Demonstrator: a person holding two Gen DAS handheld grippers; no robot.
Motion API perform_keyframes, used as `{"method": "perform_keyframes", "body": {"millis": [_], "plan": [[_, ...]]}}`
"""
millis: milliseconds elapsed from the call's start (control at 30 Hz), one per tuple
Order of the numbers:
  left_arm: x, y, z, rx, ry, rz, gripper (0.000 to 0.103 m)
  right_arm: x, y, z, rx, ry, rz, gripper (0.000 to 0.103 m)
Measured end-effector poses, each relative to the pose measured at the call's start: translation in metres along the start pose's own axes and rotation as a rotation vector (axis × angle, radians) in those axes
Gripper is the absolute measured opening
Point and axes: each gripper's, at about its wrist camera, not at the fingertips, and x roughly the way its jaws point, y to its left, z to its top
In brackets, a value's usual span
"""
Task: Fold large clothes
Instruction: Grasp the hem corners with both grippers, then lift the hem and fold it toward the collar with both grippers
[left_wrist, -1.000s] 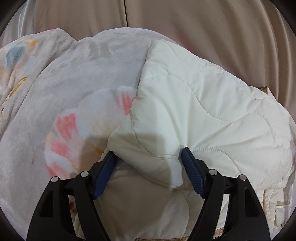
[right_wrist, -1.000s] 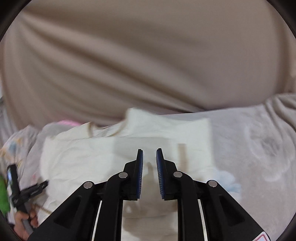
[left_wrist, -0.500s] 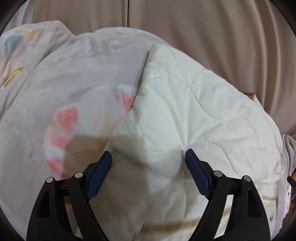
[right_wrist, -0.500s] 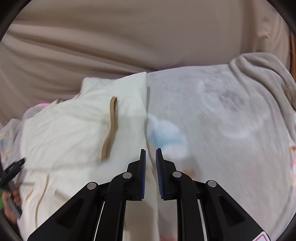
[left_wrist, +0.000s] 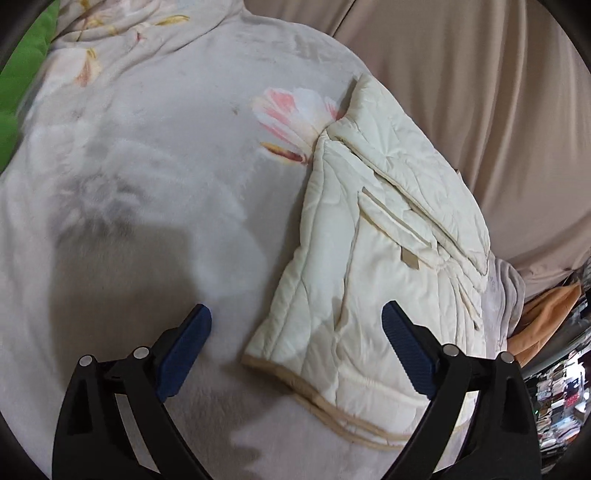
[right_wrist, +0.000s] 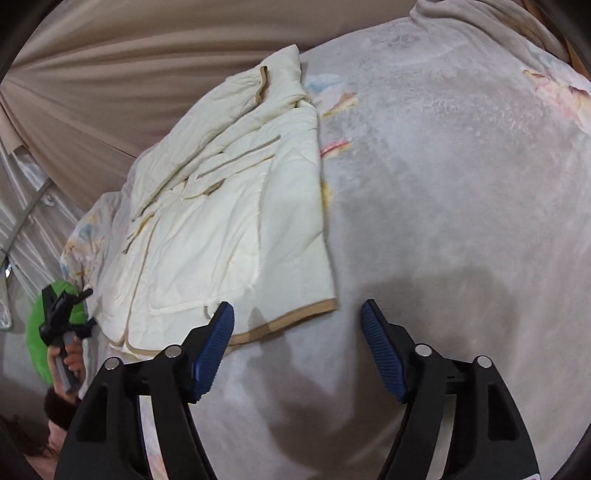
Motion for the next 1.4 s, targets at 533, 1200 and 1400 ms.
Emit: {"method": "perform_keyframes", "body": {"millis": [533,1200,1400], "plan": [[0.007,-0.041,-0.025,0.165,0.076,0.053,0.014,0.01,0.036,0.008,0.002,-0.026,-0.034,0.007],[-0.122,-0.082,-0.027,0.318,-0.196,0.164,0.054,-0.067,0.095,0.015,-0.2,-0.132,-0.135,0.005],[0.009,-0.125,-0.004,0.392,0.032,0.212,0.046,0.101,0.234,0.049,-0.415,0.134,0.097,0.0]]}}
